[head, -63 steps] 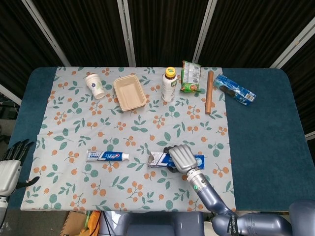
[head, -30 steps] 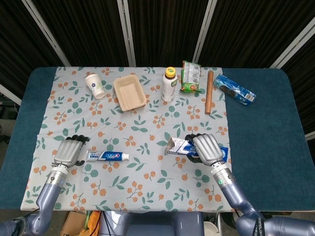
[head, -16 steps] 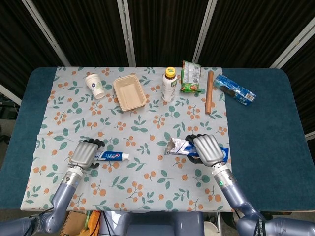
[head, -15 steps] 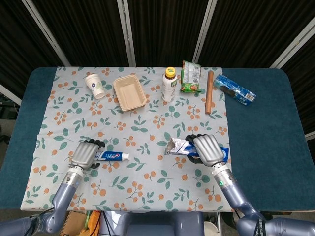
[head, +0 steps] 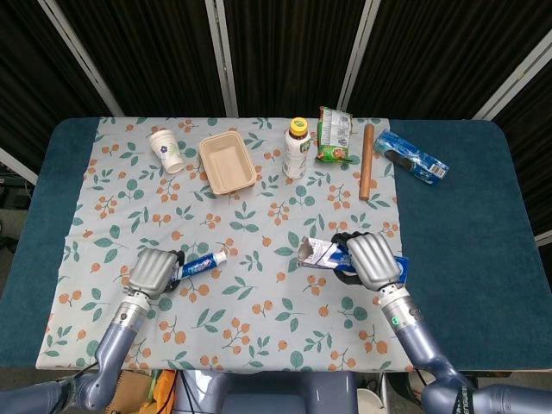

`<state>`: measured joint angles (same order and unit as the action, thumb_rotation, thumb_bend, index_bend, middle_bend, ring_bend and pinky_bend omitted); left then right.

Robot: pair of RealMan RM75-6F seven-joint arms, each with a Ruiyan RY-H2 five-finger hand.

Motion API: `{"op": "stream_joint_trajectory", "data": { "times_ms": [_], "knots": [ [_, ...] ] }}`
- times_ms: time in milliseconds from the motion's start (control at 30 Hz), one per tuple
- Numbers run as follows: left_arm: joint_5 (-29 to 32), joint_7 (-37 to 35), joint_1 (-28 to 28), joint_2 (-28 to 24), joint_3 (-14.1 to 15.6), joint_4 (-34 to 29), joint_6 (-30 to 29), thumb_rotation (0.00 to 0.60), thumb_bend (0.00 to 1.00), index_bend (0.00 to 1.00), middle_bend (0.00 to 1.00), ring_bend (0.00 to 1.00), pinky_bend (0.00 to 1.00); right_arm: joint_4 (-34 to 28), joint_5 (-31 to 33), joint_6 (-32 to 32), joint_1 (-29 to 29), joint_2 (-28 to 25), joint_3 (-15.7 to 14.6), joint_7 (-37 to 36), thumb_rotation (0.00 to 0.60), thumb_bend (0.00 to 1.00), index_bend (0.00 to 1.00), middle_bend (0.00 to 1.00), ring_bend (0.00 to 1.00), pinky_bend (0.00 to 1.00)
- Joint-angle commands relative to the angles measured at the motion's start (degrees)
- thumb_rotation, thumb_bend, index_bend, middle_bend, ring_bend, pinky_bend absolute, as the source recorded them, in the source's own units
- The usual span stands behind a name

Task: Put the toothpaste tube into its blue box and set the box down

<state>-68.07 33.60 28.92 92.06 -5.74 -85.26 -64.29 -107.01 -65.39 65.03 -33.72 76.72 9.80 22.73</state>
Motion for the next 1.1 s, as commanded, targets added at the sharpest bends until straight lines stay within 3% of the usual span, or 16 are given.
{"op": "stream_joint_trajectory", "data": {
  "times_ms": [33, 433, 667, 800, 1100],
  "knots": [
    [-3.80, -1.83, 0.87, -3.11, -0.08, -0.86, -1.15, 0.600, 0.53, 0.68, 0.75, 0.69, 0.73, -0.29, -0.10, 0.32, 0.24, -0.52, 0.20, -0.48, 0.600, 0.38, 0.54, 0.52, 0.50, 0.54],
    [-19.49, -11.82, 9.81, -20.32, -4.63, -7.97, 2.49, 0.600, 0.53, 0.69, 0.75, 0.69, 0.73, -0.73, 1.77, 3.46, 1.17, -1.13, 2.88, -2.44, 0.600, 0.39, 0.54, 0.52, 0.50, 0.54],
    [-28.12, -20.22, 15.15, -27.07, -5.56, -8.16, 4.65, 0.600, 0.53, 0.69, 0.75, 0.69, 0.73, -2.73, 2.92, 3.98, 1.57, -1.24, 3.35, -3.29, 0.600, 0.39, 0.54, 0.52, 0.50, 0.54],
    [-31.44, -22.26, 17.63, -29.15, -5.52, -7.75, 5.63, 0.600, 0.53, 0.69, 0.75, 0.69, 0.73, -3.89, 2.13, 4.10, 1.59, -1.56, 3.26, -3.42, 0.600, 0.39, 0.54, 0.52, 0.50, 0.54],
    [-31.98, -22.61, 20.59, -29.81, -6.11, -7.37, 7.52, 0.600, 0.53, 0.69, 0.76, 0.69, 0.73, -5.72, 0.61, 4.48, 2.02, -2.30, 2.49, -3.45, 0.600, 0.39, 0.54, 0.52, 0.50, 0.54]
  ]
}}
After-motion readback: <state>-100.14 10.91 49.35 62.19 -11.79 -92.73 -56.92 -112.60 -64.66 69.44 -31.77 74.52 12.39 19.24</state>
